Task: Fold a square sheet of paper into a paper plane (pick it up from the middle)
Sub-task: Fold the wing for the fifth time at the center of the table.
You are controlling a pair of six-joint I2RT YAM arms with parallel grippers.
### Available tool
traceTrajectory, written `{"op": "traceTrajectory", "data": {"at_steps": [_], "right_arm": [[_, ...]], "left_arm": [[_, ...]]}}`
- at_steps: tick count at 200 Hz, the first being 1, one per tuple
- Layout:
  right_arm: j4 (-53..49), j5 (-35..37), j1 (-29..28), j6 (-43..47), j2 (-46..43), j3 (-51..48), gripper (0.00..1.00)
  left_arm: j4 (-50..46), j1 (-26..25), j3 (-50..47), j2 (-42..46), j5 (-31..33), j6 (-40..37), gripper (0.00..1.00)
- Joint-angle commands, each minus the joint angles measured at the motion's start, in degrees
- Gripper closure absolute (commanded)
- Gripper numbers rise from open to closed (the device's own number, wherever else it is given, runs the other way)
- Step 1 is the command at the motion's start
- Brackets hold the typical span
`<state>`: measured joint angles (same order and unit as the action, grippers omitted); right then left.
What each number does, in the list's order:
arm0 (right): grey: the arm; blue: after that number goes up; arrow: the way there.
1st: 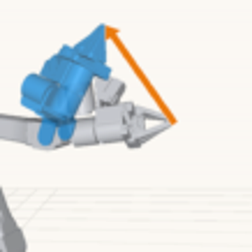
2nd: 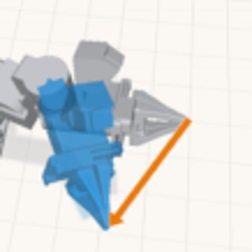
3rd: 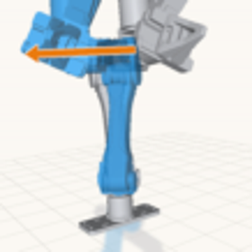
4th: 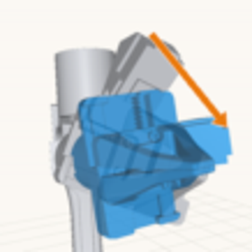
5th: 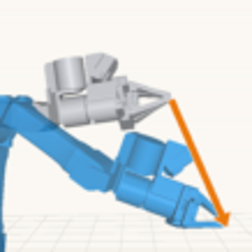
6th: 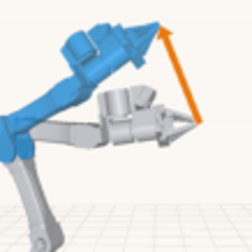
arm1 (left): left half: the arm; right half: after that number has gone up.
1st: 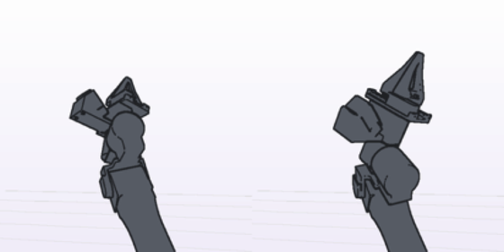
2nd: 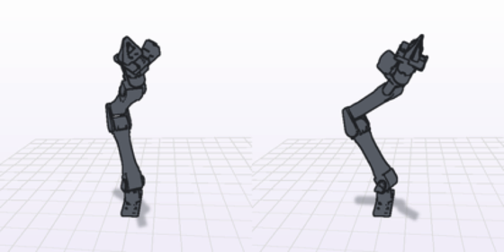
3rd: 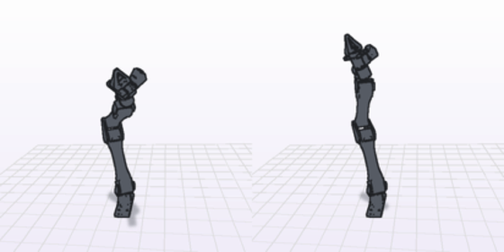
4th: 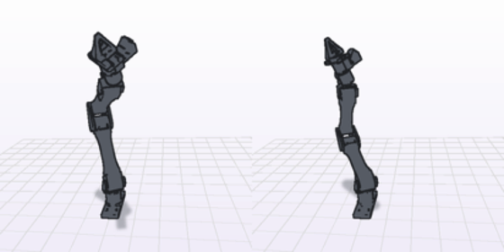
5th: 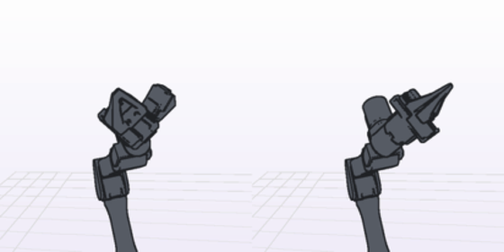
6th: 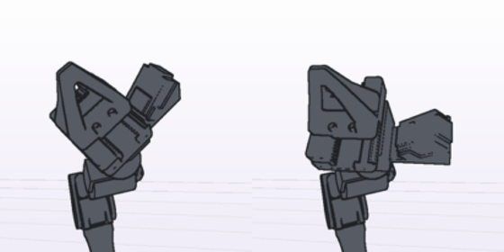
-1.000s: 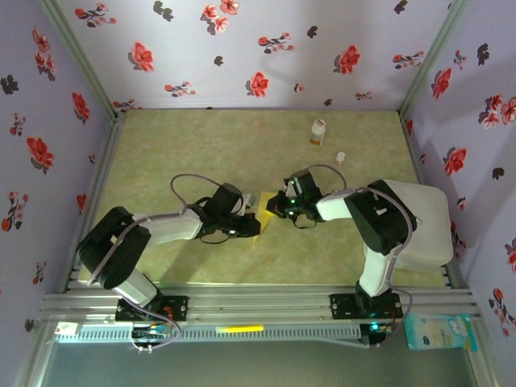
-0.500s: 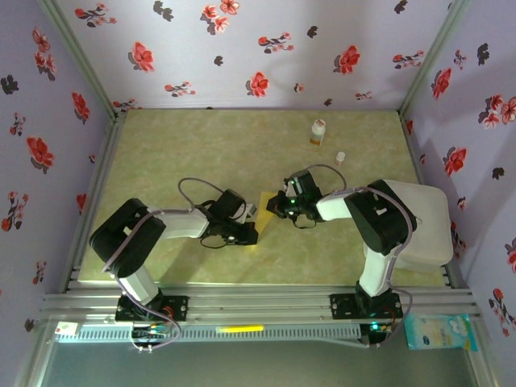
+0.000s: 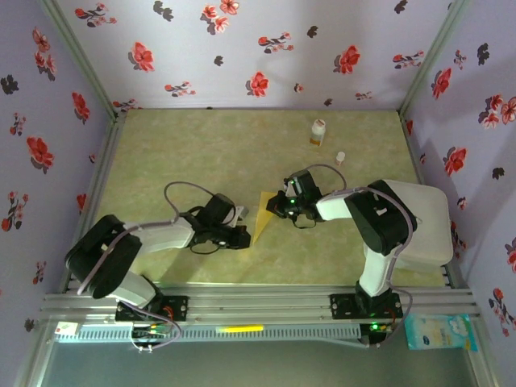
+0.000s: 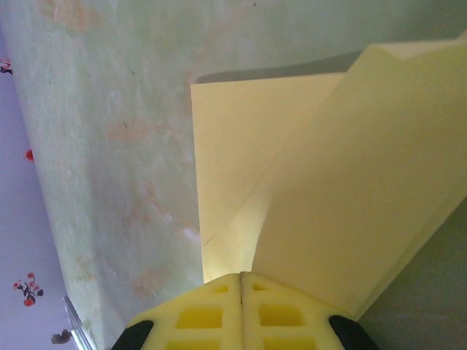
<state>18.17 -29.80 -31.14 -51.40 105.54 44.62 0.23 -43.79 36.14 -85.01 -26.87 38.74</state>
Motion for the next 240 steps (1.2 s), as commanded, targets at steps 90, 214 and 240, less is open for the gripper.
{"op": "traceTrajectory", "data": {"at_steps": [90,214,240], "right_arm": [[-6.0,3.1,0.0,0.5,2.7,-0.1,0.94],[-10.1,4.0,5.7,5.0,-0.5,3.9,0.91],[-8.6,3.7,8.8,4.9,0.8,4.7,0.91]], "left_arm": [[-2.4,2.8,19.2,-20.3,-2.9,-2.7,1.00],[-0.6,2.2,7.9,-20.5,1.5,-0.2,1.00],[-0.3,1.8,8.2,-20.5,1.5,0.1,1.00]]}}
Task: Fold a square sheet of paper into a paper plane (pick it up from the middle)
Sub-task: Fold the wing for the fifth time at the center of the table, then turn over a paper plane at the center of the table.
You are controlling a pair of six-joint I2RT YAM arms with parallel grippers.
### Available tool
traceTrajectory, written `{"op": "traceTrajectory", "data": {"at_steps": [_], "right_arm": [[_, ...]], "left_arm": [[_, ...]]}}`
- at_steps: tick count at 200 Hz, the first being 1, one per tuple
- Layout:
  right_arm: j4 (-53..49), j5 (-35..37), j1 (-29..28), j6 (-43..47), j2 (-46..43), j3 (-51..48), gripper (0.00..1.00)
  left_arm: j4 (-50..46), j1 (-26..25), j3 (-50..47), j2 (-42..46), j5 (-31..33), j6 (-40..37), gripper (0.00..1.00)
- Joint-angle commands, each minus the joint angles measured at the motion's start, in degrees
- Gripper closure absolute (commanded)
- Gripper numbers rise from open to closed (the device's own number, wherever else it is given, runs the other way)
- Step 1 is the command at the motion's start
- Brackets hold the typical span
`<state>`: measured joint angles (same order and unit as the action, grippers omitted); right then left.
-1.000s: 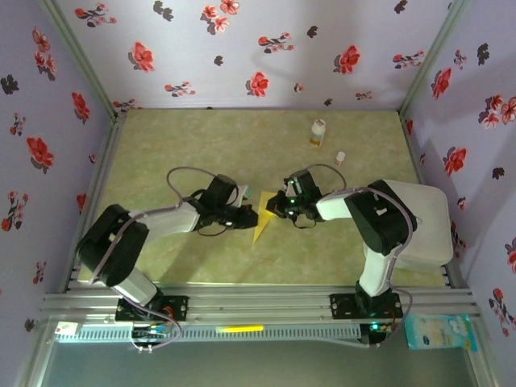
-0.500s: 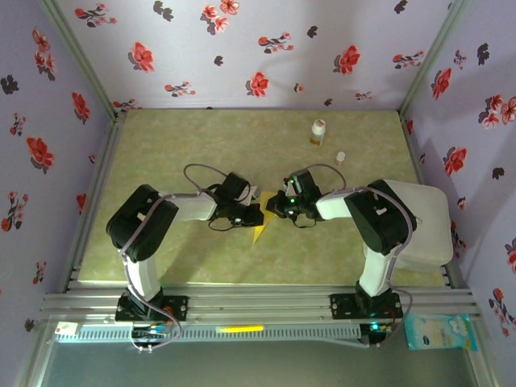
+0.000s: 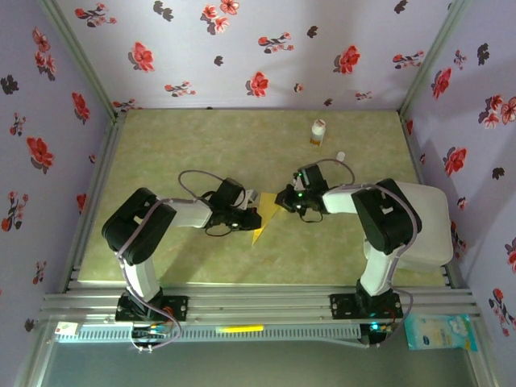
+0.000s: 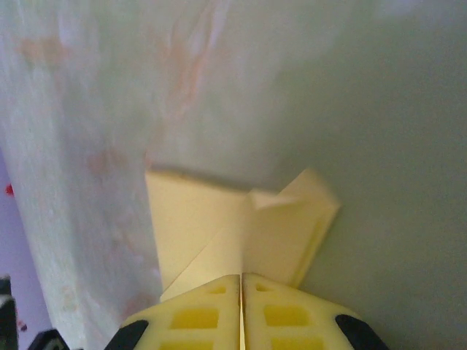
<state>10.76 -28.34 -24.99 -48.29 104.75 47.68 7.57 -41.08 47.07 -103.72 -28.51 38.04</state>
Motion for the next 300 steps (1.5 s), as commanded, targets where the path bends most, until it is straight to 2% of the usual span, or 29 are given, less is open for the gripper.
{"op": "traceTrajectory", "data": {"at_steps": [1,27,52,83,110,128,163,226,300], "right_arm": [[-1.2,2.3,2.7,1.8,1.6,1.7,0.91],[-2.0,2.6,5.3,1.2,1.3,3.7,0.90],[-3.8,2.7,5.0,1.8,-2.2,5.6,0.90],[-3.4,3.2,3.7,1.5,-7.3,2.3,0.88],[-2.2,2.6,2.3,0.4,-11.0,-2.5,0.86],[-0.9,2.3,1.2,-0.6,-13.4,-5.5,0.84],[0.9,1.8,-1.1,-2.3,-15.9,-9.3,0.82],[1.2,2.5,-2.2,-2.9,-16.3,-11.1,0.81],[2.1,2.1,-2.5,-3.3,-14.5,-10.7,0.81]], "left_arm": [[-7.7,-1.0,-2.7,-1.8,3.1,0.8,1.00],[-6.3,-1.2,-3.0,-1.4,2.7,2.0,1.00],[-4.5,-1.2,-3.6,-0.6,2.9,4.0,1.00],[0.6,-1.2,-4.6,4.1,2.8,8.9,1.00],[-1.2,-0.7,-2.9,11.4,5.8,8.7,0.86],[-4.9,0.9,-1.4,13.1,6.6,7.1,0.83],[-9.7,4.5,0.3,9.2,4.3,5.9,0.84],[-7.0,4.5,1.3,4.0,-2.4,5.6,0.83],[-9.0,4.1,2.7,1.7,-3.7,4.1,0.80]]}}
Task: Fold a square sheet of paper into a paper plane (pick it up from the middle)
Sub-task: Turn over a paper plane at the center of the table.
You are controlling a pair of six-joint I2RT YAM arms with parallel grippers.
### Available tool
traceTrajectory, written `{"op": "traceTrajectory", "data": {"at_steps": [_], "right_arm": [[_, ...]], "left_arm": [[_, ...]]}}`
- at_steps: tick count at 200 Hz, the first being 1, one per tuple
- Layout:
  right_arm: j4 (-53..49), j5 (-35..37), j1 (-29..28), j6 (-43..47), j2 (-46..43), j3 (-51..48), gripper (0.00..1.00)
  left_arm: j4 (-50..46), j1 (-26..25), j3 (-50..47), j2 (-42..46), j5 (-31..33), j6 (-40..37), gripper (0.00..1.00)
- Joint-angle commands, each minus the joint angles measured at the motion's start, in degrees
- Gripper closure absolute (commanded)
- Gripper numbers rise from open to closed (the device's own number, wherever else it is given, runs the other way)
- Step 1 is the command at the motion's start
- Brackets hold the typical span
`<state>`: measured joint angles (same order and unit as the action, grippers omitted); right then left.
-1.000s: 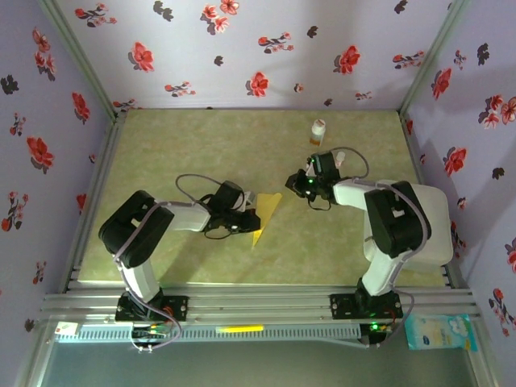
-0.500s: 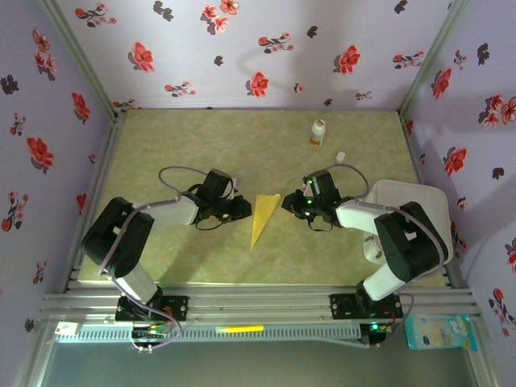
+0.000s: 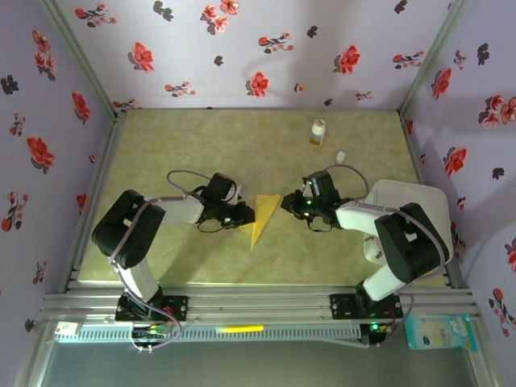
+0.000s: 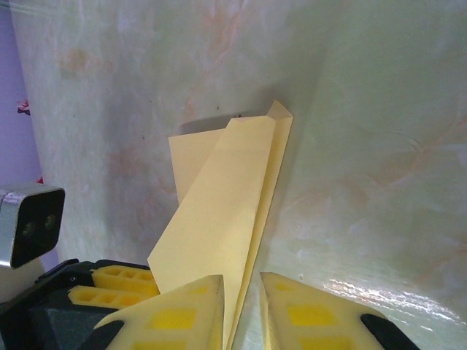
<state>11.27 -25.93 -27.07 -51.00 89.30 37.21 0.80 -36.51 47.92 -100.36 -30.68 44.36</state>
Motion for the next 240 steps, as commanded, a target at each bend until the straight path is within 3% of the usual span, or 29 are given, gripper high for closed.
{"op": "traceTrajectory", "data": {"at_steps": [1,84,121,168,211,240], "right_arm": [[1.6,-0.3,-0.4,-0.6,0.9,-0.2,0.81],[2.3,-0.3,-0.5,-0.8,0.8,-1.2,0.80],[2.8,-0.3,-0.6,-1.0,1.3,-1.3,0.80],[3.4,-0.5,-0.7,-1.4,1.8,-1.4,0.79],[3.0,-0.5,-0.7,-1.4,1.6,-1.4,0.79],[2.2,0.1,-0.7,-1.4,0.1,-1.5,0.76]], "left_arm": [[-2.2,-0.5,1.9,-1.7,-1.5,-2.3,0.80],[-5.8,-1.8,4.0,-4.5,-1.0,-4.5,0.77],[-3.1,-2.0,3.8,-4.8,-4.1,-4.0,0.76],[0.3,-2.1,3.1,-4.3,-6.6,-3.0,0.84],[5.8,-2.0,1.9,-4.2,-9.1,-0.5,0.98],[6.0,-2.0,1.6,-2.8,-8.9,-0.9,1.00]]}}
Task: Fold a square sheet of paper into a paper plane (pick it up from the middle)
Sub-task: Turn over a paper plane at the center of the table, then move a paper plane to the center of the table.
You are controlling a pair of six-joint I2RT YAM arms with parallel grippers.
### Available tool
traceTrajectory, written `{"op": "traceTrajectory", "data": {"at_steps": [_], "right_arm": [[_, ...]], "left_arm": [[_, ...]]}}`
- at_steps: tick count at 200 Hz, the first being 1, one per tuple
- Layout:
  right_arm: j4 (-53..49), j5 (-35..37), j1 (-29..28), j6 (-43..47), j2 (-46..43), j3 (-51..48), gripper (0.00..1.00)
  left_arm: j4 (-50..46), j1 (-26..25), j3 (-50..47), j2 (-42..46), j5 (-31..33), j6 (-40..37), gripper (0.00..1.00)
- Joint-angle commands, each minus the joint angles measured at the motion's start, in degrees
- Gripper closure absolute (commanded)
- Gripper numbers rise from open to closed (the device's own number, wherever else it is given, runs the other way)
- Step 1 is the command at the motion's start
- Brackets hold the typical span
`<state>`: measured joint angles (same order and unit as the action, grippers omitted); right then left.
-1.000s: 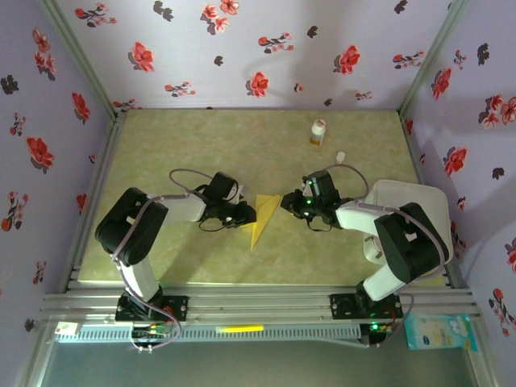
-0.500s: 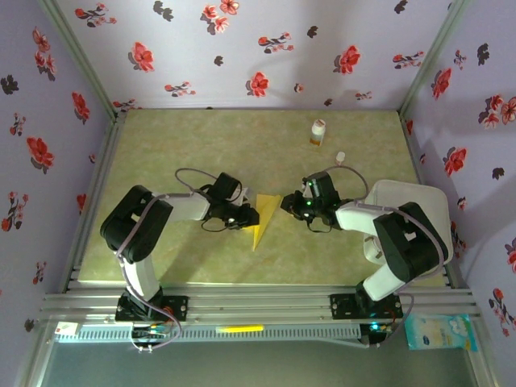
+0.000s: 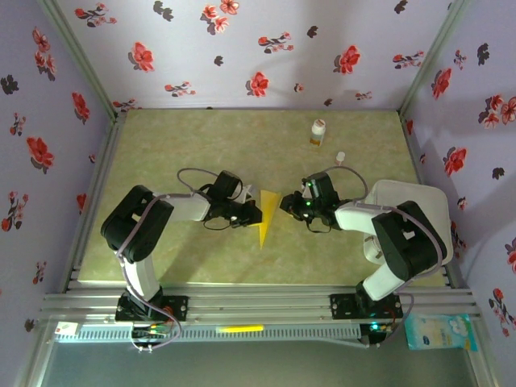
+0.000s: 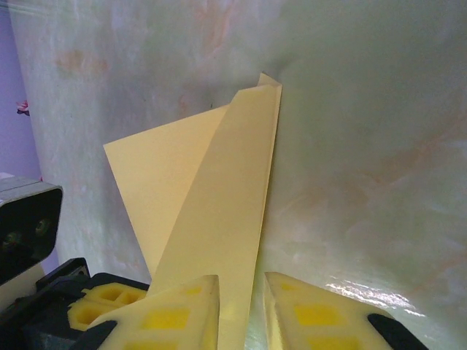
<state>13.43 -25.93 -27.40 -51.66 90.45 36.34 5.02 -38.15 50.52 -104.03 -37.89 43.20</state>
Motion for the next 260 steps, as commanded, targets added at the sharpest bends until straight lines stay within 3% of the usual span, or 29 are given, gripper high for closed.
{"op": "traceTrajectory", "data": {"at_steps": [1,50,82,160,260], "right_arm": [[0.1,0.2,-0.4,-0.7,-1.2,-0.6,0.76],[0.1,-0.9,-1.0,-1.5,-4.4,-0.2,0.69],[0.4,-1.4,-3.1,-3.0,-4.2,2.0,0.64],[-6.8,0.2,-7.2,-3.1,4.5,10.7,0.60],[-8.2,-0.1,-8.0,-1.5,10.3,11.4,0.74]], "left_arm": [[1.7,-0.4,-1.0,0.9,-1.5,0.1,1.00],[-14.1,-1.5,1.9,7.0,16.6,-5.8,1.00],[-20.6,-2.8,4.8,7.6,23.6,-7.1,1.00],[-23.5,-4.5,7.0,6.6,26.3,-7.1,1.00],[-23.9,-4.6,7.2,5.8,25.8,-8.0,1.00]]}}
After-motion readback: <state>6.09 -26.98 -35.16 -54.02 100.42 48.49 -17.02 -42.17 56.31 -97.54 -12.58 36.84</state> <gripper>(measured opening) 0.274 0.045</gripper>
